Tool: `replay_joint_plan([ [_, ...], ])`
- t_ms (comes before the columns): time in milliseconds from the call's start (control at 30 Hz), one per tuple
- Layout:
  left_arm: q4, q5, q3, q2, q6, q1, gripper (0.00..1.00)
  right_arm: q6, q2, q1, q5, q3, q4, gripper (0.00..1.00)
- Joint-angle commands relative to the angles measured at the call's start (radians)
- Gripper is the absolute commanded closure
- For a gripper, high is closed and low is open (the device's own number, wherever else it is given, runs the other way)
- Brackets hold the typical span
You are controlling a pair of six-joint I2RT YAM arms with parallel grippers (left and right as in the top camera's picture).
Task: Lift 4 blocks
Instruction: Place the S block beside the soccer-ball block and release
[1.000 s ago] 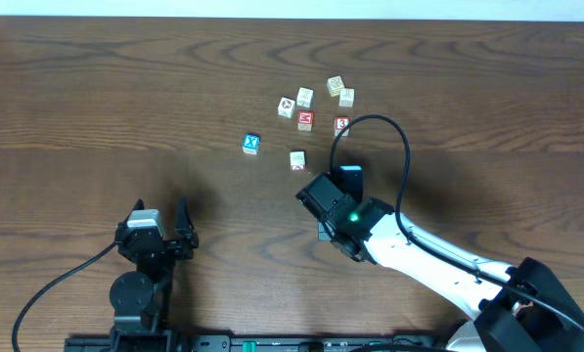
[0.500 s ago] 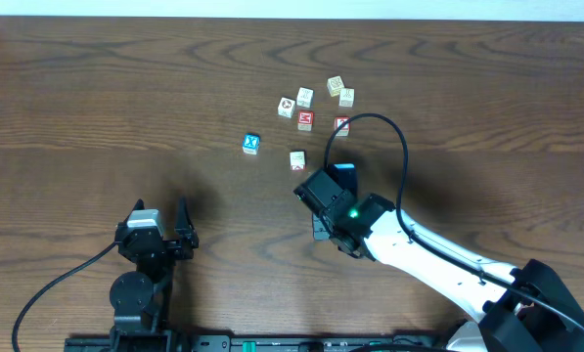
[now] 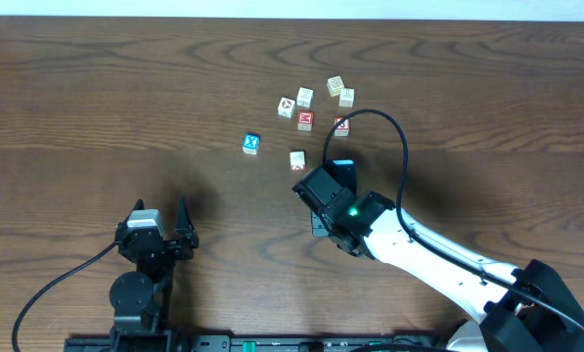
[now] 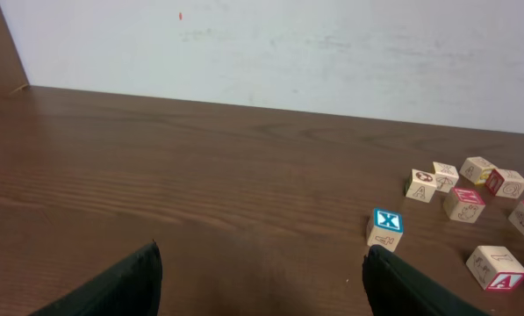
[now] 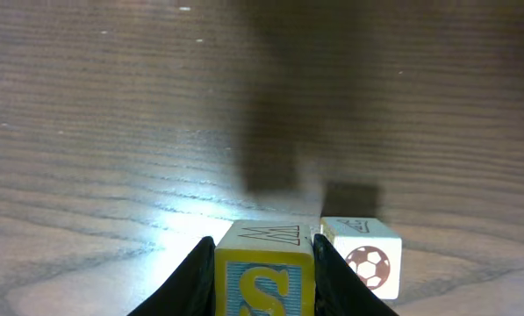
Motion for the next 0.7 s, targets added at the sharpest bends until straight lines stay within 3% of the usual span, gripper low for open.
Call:
replay_joint_plan([
  [0,-0.044,-0.019,-0.016,-0.001,-0.013,-0.003,0.27,0.001,-0.008,0.011,0.041,-0.016,0.001,0.79],
  [667,-0.044,-0.019,-0.016,-0.001,-0.013,-0.003,0.26,0.002,0.117,0.011,0.041,-0.022,0.023,0.79],
])
